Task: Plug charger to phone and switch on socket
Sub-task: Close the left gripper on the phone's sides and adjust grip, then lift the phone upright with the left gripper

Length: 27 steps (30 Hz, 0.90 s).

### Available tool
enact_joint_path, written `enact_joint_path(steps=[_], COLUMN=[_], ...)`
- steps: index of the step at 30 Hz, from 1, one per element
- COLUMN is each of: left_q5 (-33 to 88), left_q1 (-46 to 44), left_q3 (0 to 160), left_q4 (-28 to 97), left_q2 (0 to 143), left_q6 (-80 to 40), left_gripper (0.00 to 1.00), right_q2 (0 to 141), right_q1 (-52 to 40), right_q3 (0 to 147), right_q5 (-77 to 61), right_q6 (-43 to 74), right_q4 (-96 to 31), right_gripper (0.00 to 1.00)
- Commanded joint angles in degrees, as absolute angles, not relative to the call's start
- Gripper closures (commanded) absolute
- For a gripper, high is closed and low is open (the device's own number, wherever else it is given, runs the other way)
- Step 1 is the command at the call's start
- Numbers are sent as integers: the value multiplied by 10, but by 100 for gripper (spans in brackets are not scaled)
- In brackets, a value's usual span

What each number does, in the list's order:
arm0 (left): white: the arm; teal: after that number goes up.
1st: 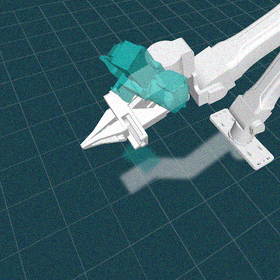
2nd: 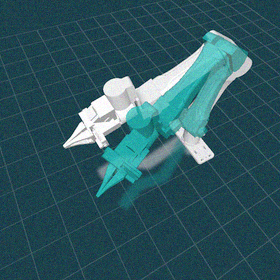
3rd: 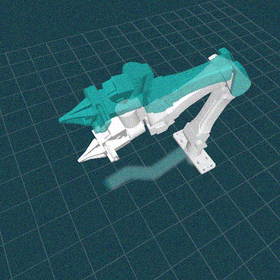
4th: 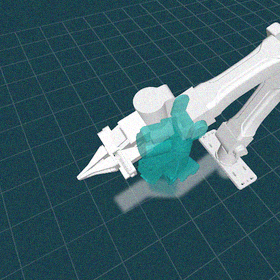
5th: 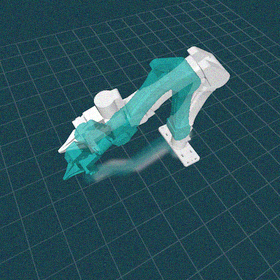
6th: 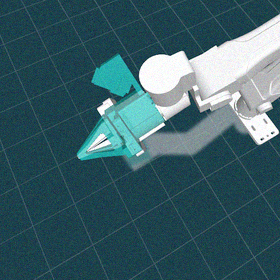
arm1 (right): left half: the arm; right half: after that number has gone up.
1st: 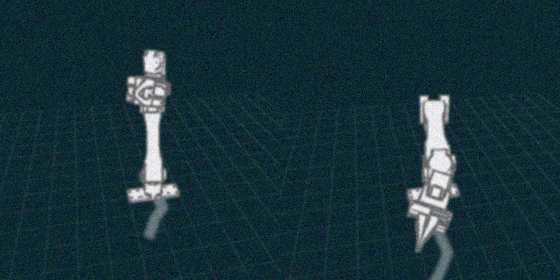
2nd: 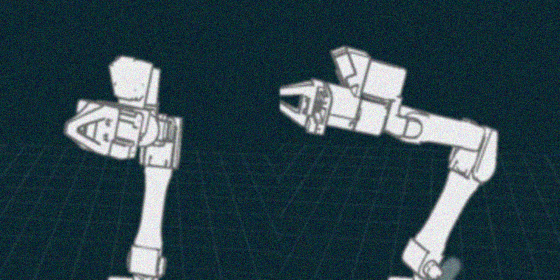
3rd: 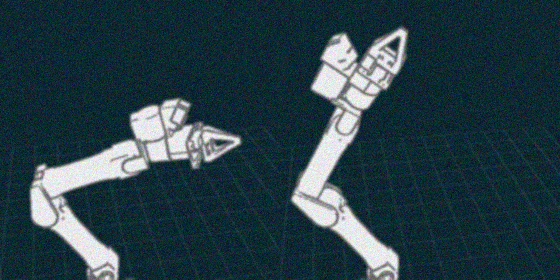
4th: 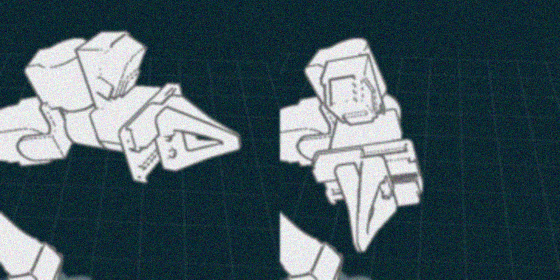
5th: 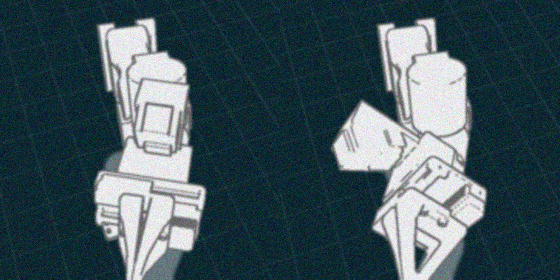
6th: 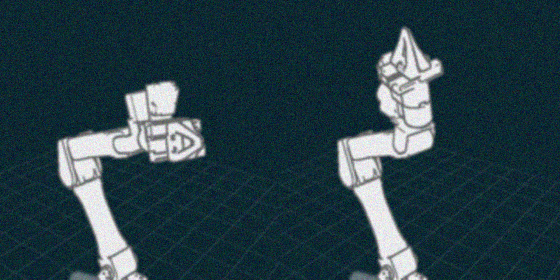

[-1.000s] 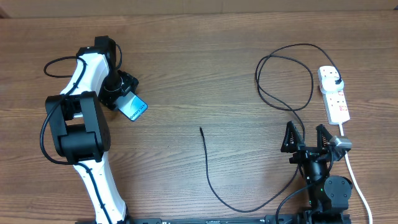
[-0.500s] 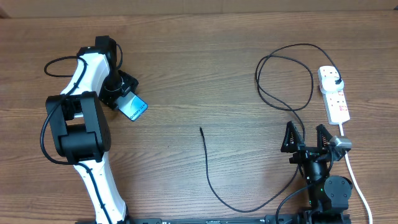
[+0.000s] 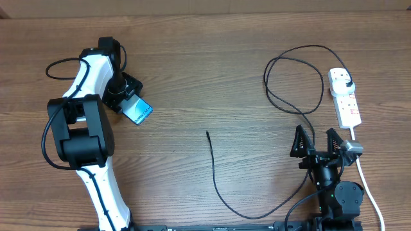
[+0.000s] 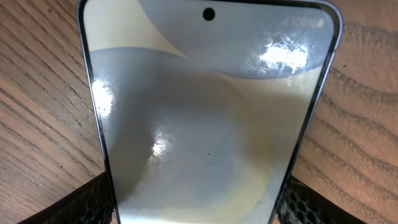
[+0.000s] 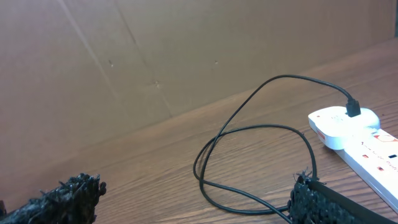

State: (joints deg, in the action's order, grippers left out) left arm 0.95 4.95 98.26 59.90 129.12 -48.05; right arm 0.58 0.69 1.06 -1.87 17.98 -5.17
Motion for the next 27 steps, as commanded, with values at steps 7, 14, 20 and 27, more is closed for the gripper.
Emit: enact_joint_path(steps=[7, 14, 20, 27], left_q5=[10, 9, 9, 10], left_q1=[44, 45, 45, 45], left_q3=[950, 955, 992, 1089], left_q4=[597, 596, 627, 698], left_q2=[1335, 1335, 1334, 1334], left_q6=[-484, -482, -473, -471], left_gripper=[96, 96, 96, 96], right_q2=[2, 2, 2, 2], right_q1=[4, 4, 4, 4], right_q3=[4, 4, 4, 4], right_q5=[-11, -11, -11, -11], right_q6=[176, 176, 176, 176], right_q4=[-48, -48, -48, -48], right_gripper=[0, 0, 0, 0])
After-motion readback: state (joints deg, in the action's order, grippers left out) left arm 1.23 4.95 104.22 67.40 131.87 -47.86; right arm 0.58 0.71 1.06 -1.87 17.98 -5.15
